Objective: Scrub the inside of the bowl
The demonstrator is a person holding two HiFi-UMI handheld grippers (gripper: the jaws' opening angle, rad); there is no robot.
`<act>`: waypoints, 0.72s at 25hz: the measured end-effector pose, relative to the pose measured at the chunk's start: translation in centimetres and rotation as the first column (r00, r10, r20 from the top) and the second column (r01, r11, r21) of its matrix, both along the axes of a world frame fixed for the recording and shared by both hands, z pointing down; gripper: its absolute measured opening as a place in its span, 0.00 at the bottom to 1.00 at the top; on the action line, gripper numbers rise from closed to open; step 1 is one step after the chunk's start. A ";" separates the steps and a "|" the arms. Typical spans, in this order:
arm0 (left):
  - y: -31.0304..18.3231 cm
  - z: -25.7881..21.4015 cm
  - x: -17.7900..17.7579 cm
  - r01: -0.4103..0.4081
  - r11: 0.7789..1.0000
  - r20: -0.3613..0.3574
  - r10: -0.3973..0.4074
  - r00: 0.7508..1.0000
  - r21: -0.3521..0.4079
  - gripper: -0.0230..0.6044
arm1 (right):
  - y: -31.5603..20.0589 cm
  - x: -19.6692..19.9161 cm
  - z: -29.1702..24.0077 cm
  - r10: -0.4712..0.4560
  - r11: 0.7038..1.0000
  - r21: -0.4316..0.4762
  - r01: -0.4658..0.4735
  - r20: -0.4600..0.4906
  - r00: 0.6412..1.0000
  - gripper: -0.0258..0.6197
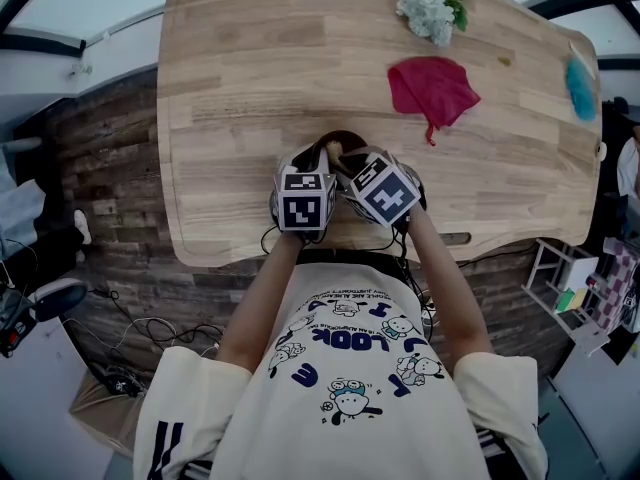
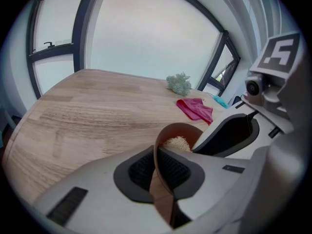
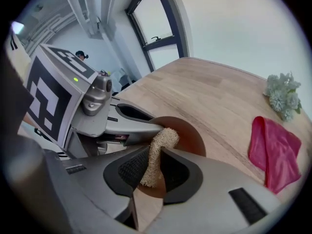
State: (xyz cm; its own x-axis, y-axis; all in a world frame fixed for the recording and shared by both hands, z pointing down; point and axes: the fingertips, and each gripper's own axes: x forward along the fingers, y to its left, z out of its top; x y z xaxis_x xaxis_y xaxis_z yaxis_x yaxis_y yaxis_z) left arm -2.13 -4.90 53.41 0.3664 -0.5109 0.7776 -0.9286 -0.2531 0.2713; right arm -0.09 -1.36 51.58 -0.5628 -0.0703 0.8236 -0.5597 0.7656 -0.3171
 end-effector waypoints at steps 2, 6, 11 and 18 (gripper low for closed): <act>0.0 0.1 0.0 -0.010 1.000 0.010 0.010 1.000 0.000 0.10 | -0.1 0.0 0.1 0.014 0.999 0.036 -0.012 -0.050 0.999 0.17; 0.1 -0.1 0.0 -0.029 1.000 0.018 0.029 0.999 -0.008 0.10 | -0.8 1.0 0.7 0.108 0.989 0.113 -0.095 -0.118 0.987 0.17; 0.2 -0.1 0.0 -0.001 1.000 0.007 0.001 1.000 -0.013 0.10 | -1.7 2.0 0.7 0.199 0.965 0.198 -0.170 -0.135 0.971 0.17; 0.2 0.1 -0.1 0.003 1.000 0.005 -0.003 1.000 -0.026 0.10 | -2.3 3.0 -0.3 0.300 0.915 0.321 -0.245 -0.131 0.945 0.17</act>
